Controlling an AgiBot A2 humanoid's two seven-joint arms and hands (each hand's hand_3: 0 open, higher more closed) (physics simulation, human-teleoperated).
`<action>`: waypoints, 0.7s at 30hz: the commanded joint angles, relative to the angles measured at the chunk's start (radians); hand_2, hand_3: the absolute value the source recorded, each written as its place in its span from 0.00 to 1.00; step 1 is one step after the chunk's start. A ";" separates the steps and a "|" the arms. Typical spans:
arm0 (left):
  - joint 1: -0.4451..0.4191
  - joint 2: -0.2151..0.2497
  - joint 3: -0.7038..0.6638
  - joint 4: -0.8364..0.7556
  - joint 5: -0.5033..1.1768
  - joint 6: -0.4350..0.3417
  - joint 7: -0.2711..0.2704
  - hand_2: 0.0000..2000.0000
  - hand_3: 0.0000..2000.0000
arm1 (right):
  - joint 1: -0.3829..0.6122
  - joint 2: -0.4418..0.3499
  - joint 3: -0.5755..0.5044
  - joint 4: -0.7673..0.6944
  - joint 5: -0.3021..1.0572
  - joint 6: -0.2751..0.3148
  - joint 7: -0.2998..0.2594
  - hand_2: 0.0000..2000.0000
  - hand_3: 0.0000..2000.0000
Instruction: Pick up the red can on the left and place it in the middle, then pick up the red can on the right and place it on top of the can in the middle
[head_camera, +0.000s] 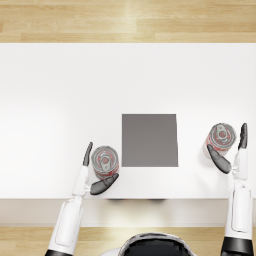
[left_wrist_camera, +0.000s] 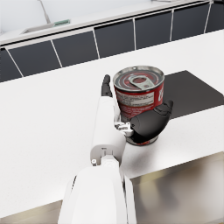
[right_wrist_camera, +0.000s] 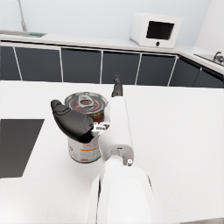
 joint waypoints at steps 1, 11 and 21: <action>0.024 0.014 0.008 0.071 0.000 0.000 0.000 0.00 0.00 | 0.043 -0.005 0.023 -0.117 0.000 0.000 0.000 0.00 0.00; 0.060 0.055 0.030 0.192 0.000 0.002 -0.007 0.00 0.00 | 0.123 -0.033 0.043 -0.329 0.000 0.016 0.001 0.00 0.00; 0.075 0.080 0.027 0.225 0.000 0.003 -0.086 1.00 0.33 | 0.162 -0.058 0.041 -0.380 0.000 0.051 0.005 1.00 0.33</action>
